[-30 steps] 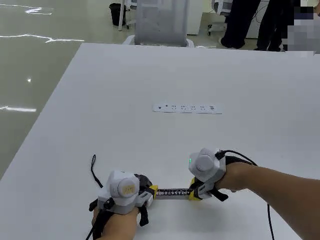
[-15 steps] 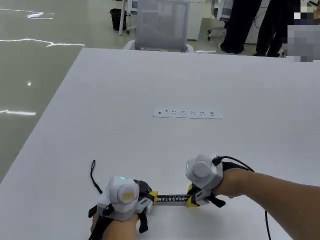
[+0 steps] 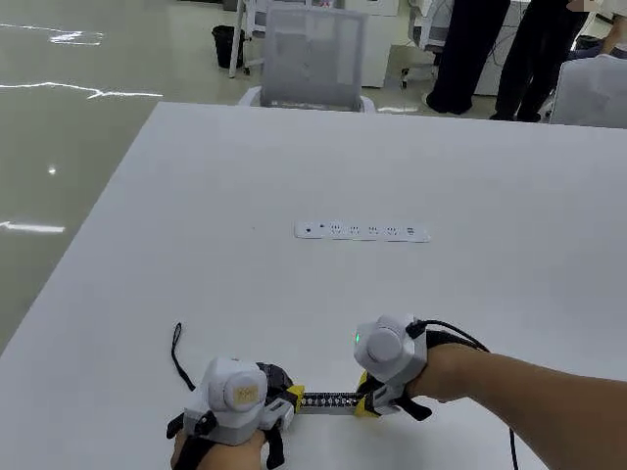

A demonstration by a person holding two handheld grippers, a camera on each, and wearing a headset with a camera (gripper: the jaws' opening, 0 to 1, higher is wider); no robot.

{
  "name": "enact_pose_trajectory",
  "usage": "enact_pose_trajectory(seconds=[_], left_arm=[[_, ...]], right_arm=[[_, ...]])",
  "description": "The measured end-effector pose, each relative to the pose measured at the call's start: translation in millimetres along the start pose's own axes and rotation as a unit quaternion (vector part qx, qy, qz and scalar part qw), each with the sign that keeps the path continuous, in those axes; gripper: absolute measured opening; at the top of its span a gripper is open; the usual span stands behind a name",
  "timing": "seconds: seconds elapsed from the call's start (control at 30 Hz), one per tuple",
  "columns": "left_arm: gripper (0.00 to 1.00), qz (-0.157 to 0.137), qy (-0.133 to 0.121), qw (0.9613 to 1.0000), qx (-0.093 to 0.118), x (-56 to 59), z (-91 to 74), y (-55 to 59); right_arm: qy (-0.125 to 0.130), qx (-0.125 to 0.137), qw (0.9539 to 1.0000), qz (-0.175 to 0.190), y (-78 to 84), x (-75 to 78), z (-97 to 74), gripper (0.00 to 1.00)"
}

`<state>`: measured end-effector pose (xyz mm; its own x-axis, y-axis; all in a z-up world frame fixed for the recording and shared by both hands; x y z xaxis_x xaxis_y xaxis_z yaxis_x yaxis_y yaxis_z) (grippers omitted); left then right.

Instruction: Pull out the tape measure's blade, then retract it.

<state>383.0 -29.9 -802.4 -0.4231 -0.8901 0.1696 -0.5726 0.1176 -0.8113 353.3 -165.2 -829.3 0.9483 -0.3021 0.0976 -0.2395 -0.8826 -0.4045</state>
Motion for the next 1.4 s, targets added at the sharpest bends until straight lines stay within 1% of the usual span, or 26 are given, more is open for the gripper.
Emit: enact_pose_trajectory(seconds=[0.23, 0.57, 1.1, 1.4], left_arm=[[0.64, 0.000, 0.000, 1.0000, -0.001, 0.5, 0.0, -0.2], [0.64, 0.000, 0.000, 1.0000, 0.001, 0.4, 0.1, -0.3], [0.64, -0.001, 0.001, 1.0000, 0.001, -0.2, 0.4, -0.2], [0.64, -0.001, 0.001, 1.0000, 0.001, 0.1, 0.0, -0.1]], right_arm=[[-0.004, -0.003, 1.0000, -0.004, -4.2, -0.8, 2.4, 0.14], [-0.003, 0.005, 1.0000, 0.002, -10.8, -3.3, 5.4, 0.14], [-0.008, 0.000, 0.9999, -0.008, -16.8, -3.6, 7.8, 0.14], [-0.008, 0.006, 0.9999, -0.007, -22.1, -5.7, 10.4, 0.14]])
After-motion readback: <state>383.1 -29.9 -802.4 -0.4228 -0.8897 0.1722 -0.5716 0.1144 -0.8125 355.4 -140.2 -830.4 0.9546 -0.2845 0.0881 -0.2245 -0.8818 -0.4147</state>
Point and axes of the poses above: the centre of the closed fingertips' face, and the gripper's own axes: z roughly forward along the fingers, x roughly to its right, y roughly out of its underside, the point moved 1 cm from there along -z, roughly backward along the fingers, and after that the axes turned 7 degrees about y, right-handed, at the moved point
